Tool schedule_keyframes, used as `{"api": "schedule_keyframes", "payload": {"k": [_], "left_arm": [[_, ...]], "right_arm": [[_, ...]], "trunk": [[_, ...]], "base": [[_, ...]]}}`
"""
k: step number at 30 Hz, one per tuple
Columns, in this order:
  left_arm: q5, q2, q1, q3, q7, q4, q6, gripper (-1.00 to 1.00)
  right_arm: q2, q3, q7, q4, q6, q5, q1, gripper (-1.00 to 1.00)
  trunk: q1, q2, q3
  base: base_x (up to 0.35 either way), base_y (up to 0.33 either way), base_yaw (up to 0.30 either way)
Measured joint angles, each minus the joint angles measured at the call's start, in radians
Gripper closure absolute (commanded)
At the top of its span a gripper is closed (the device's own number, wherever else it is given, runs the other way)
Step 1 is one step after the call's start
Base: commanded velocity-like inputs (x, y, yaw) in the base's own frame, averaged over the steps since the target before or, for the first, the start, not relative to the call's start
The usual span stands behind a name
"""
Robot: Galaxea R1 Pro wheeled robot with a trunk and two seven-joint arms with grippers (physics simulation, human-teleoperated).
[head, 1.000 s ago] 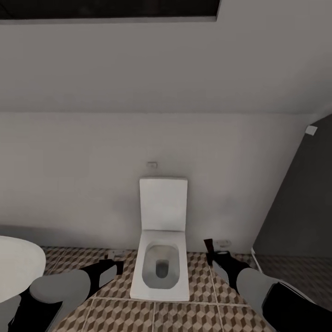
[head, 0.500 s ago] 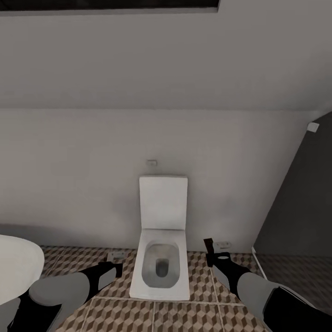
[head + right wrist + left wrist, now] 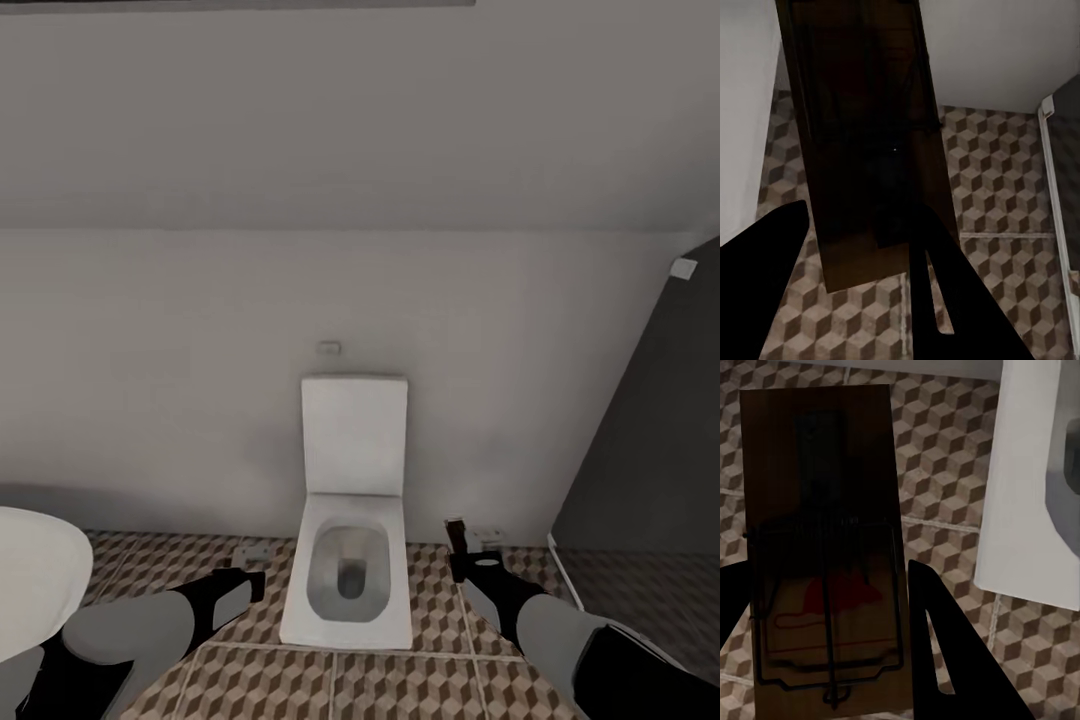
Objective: Take the four mousetraps from the cabinet in the bathroom and place them on the bathroom floor. Make sure all four end up on the same floor surface, and ensure that at least two of them are either under or directly next to the same bathroom sink.
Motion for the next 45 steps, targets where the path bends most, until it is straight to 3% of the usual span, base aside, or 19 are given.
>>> {"api": "schedule_keyframes", "payload": {"k": [4,15,36,45], "left_arm": [[-0.001,0.0,0.0,0.0,0.0,0.032,0.0,1.0],[-0.001,0.013,0.002,0.001,0.0,0.053,-0.001,1.0],[-0.002,0.015,0.002,0.001,0.0,0.053,-0.002,1.0],[-0.002,0.015,0.015,0.001,-0.001,0.053,-0.065,1.0]], "right_arm": [[0.001,0.0,0.0,0.0,0.0,0.001,0.033,1.0],[0.004,0.0,-0.006,0.002,0.001,-0.005,0.054,1.0],[0.005,0.0,-0.008,0.001,0.0,-0.001,0.058,1.0],[0.005,0.0,-0.008,0.001,-0.001,0.001,0.058,1.0]], "trunk": [[0.015,-0.028,-0.013],[0.058,-0.105,-0.047],[0.138,-0.252,-0.113],[0.173,-0.315,-0.141]], "base": [[0.0,0.0,0.0],[0.0,0.0,0.0],[0.0,0.0,0.0],[0.0,0.0,0.0]]}}
